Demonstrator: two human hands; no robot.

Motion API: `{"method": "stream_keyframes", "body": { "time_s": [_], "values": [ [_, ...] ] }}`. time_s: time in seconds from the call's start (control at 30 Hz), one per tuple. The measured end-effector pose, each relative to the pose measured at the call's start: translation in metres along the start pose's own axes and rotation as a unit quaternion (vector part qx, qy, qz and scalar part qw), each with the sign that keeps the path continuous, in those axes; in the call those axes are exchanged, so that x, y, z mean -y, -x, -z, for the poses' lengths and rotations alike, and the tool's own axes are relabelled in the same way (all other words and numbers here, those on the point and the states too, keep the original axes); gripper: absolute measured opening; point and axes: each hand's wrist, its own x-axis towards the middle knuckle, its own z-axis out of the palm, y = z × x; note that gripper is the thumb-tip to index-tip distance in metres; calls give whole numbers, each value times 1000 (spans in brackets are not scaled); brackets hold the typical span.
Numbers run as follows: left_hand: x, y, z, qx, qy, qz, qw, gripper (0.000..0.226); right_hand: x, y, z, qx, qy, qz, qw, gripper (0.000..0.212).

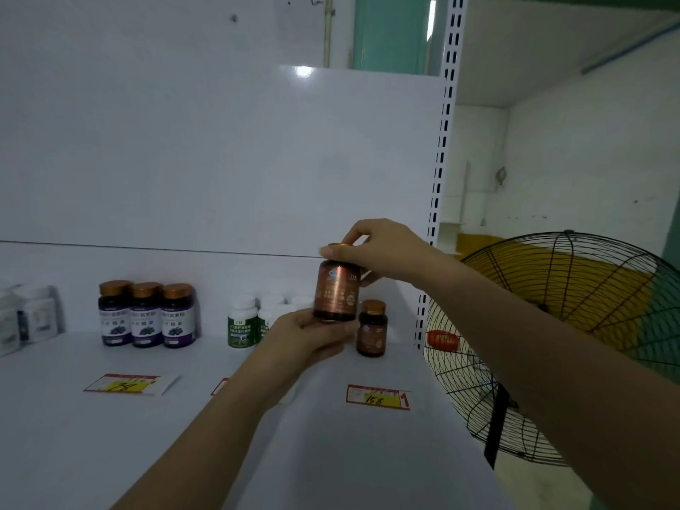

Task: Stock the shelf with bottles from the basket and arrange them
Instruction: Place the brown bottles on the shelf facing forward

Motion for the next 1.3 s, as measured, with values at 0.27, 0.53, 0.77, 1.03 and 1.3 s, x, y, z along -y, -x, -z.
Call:
{"method": "stream_keyframes", "body": {
  "time_s": [0.27,0.53,0.77,1.03,1.3],
  "values": [
    [4,9,-3,15,66,24,997,31,-9,6,-10,33,-2,-33,999,42],
    [-1,9,-3,23,63,28,997,23,-10,2,-10,28,-6,-37,999,43],
    [-3,8,-5,48,57,39,996,31,-13,5,-7,16,7,-38,999,44],
    [-2,11,-8,50,59,38,996,35,-13,14,-6,-11,19,-30,999,43],
    [4,16,-7,45,56,62,996,30,-15,23,-9,19,-23,-33,999,44]
  ]
}}
